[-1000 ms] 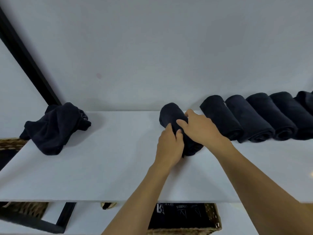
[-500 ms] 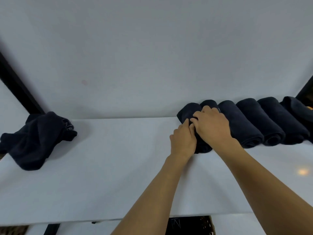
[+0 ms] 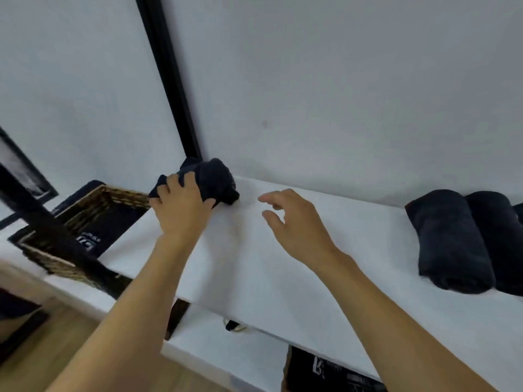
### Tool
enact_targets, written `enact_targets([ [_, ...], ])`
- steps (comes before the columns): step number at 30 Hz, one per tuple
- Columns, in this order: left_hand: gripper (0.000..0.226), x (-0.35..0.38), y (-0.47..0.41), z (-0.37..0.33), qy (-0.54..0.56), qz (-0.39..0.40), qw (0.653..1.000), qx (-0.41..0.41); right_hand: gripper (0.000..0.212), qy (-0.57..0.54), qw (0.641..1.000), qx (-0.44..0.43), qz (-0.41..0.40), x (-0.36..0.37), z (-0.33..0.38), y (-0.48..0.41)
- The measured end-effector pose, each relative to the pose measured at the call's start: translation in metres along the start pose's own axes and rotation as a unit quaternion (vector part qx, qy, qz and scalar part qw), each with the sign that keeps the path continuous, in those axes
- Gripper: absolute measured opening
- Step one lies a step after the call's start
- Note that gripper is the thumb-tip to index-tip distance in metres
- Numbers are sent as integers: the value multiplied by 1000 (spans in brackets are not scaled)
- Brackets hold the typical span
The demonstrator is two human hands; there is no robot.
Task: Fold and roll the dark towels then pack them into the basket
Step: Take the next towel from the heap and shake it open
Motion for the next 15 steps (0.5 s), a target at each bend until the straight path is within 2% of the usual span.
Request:
enact_targets([
  [2,71,15,-8,32,5,85,996,-38,34,-33,999,-2,36,36,21,-20],
  [3,63,23,-7,38,23,111,993,-33,37,-42,998,-6,45,51,31,-31],
  [6,24,31,-3,39,87,77,993,-2,47,-38,997,-13,69,92,52,-60],
  [8,13,26,-1,30,119,60,991,14,50,-6,994,-17,108,114,57,-74],
  [11,19,22,5,25,162,92,982,24,48,40,986,-21,163,130,56,-80],
  [15,29,20,12,39,262,105,959,-6,32,33,983,-8,181,127,50,-73],
])
Point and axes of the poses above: each hand's wrist, its own y-axis away from the middle knuckle, its own x-axis out of the palm, z = x × y, the point moved 4 cm from there along -y, towards the middle knuckle, and after that the axes turned 6 degrees about -z, right-handed, at the moved point
